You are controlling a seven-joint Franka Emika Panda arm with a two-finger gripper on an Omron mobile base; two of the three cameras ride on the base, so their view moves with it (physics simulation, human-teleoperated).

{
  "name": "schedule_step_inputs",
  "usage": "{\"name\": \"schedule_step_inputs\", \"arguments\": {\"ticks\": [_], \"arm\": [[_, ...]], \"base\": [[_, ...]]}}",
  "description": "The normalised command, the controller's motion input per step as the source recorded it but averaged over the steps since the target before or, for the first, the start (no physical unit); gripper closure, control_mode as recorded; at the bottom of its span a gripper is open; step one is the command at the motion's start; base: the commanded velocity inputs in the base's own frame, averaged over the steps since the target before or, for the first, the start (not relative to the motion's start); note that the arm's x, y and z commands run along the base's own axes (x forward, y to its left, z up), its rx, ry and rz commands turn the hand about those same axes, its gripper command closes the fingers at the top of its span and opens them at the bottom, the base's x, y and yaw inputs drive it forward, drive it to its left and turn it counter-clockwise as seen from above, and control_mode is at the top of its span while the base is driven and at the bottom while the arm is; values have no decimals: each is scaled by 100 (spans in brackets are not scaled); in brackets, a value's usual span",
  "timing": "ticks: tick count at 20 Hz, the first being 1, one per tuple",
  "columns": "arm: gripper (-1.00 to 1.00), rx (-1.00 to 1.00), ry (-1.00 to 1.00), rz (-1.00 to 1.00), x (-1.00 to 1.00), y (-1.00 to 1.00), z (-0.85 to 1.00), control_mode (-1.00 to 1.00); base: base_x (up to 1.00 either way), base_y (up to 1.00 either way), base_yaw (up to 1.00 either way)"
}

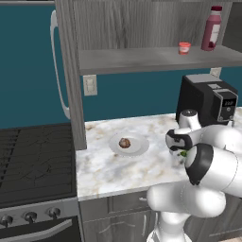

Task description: Pick the avocado and bread from the counter and place them on the plate. Then pick the jam from the cabinet and place it next to the plate. Lastly close the cabinet door.

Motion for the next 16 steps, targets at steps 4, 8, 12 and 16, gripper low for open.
{"name": "schedule_step_inputs", "arguments": {"ticks": [4,8,12,16], "arm": [[-100,0,0,3,14,-7,-9,-100],[-100,0,0,4,14,-12,-8,-100],[-100,0,0,4,4,-13,-9,-100],[-100,0,2,3,0,-1,-16,-100]], "base": [[0,0,0],[0,0,0],[0,0,0],[0,0,0]]}}
